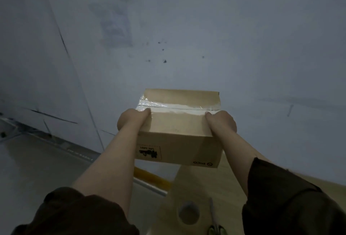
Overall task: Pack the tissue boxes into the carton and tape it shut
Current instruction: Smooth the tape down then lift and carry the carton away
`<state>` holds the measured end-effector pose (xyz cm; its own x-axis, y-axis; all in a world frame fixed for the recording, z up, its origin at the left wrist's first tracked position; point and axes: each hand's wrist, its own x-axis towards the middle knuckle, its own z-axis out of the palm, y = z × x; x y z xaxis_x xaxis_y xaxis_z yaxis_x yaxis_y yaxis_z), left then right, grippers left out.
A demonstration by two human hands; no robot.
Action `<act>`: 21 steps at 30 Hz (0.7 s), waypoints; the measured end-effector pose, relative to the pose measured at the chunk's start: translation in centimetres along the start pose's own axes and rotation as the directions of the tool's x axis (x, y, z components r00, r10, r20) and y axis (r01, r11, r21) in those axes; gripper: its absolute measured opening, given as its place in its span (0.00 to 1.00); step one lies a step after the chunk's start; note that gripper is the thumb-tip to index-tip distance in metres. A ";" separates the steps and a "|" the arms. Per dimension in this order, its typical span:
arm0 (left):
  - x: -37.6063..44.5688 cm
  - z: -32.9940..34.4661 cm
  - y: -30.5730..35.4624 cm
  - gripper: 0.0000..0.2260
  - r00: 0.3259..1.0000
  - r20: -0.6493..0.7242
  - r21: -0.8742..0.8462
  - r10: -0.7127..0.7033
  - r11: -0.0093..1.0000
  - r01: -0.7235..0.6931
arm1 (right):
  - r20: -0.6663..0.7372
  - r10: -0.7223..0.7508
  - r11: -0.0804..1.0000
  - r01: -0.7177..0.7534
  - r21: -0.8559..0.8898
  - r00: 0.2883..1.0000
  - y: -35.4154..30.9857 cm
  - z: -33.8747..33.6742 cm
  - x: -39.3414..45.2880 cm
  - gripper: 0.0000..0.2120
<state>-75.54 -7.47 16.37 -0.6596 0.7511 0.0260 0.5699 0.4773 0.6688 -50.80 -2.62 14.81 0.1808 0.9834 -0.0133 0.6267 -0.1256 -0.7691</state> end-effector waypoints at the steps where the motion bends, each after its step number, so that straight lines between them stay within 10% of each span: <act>1: 0.9 -1.0 -0.8 0.26 1.000 0.007 -0.003 0.009 1.000 -0.009 | -0.008 0.003 1.000 -0.003 0.009 1.000 -1.1 0.9 -0.5 0.21; 21: 20.3 -12.1 -13.1 0.26 0.994 -0.086 0.018 -0.065 0.998 0.067 | 0.026 -0.126 0.992 0.127 -0.022 0.992 -18.4 21.2 0.8 0.19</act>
<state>-102.31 -4.02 17.18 -0.7350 0.6764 0.0463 0.5331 0.5344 0.6559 -78.30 3.22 15.43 0.0800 0.9945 0.0672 0.6607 -0.0024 -0.7506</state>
